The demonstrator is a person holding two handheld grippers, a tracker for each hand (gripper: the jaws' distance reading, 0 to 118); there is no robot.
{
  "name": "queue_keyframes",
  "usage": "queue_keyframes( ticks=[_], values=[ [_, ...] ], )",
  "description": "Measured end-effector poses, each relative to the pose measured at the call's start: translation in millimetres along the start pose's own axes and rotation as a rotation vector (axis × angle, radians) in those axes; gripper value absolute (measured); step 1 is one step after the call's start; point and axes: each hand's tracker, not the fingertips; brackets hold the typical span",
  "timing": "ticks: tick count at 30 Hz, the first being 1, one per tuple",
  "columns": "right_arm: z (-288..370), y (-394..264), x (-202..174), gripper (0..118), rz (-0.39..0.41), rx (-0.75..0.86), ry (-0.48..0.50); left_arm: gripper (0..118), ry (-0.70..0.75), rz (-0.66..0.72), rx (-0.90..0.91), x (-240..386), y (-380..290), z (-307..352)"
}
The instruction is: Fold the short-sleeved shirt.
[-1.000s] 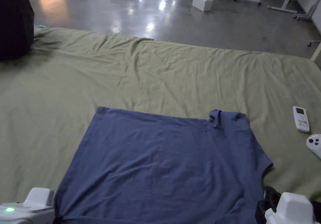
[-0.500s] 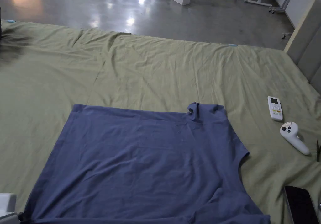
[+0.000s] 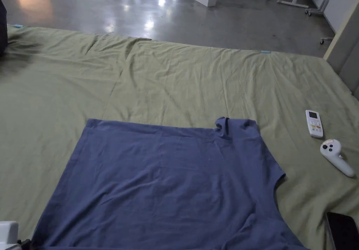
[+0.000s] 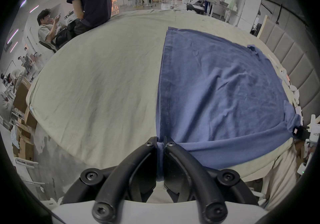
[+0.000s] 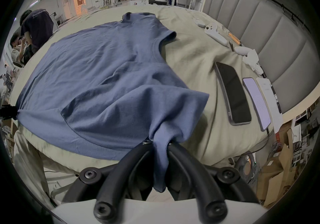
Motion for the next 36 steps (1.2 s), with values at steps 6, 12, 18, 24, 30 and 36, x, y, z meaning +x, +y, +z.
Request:
queue_keyframes(
  ticks=[6, 12, 18, 24, 30, 36],
  values=[
    [16, 22, 7, 8, -0.039, 0.090, 0.041, 7, -0.042, 0.030, 0.109, -1, 26, 14],
    [18, 66, 7, 8, -0.050, 0.178, 0.044, 7, -0.042, 0.007, 0.184, 7, 68, 5],
    [-13, 121, 4, 8, -0.066, 0.225, 0.040, 7, -0.032, 0.003, 0.206, 14, 122, -26],
    [-60, 162, -4, 8, -0.065, 0.190, 0.033, 7, -0.005, 0.003, 0.200, 21, 159, -69],
    [-94, 178, -14, 8, -0.044, 0.122, 0.005, 7, 0.000, -0.012, 0.135, 29, 175, -114],
    [-101, 177, -14, 9, -0.017, 0.102, 0.015, 7, 0.019, -0.021, 0.069, 22, 174, -150]
  ],
)
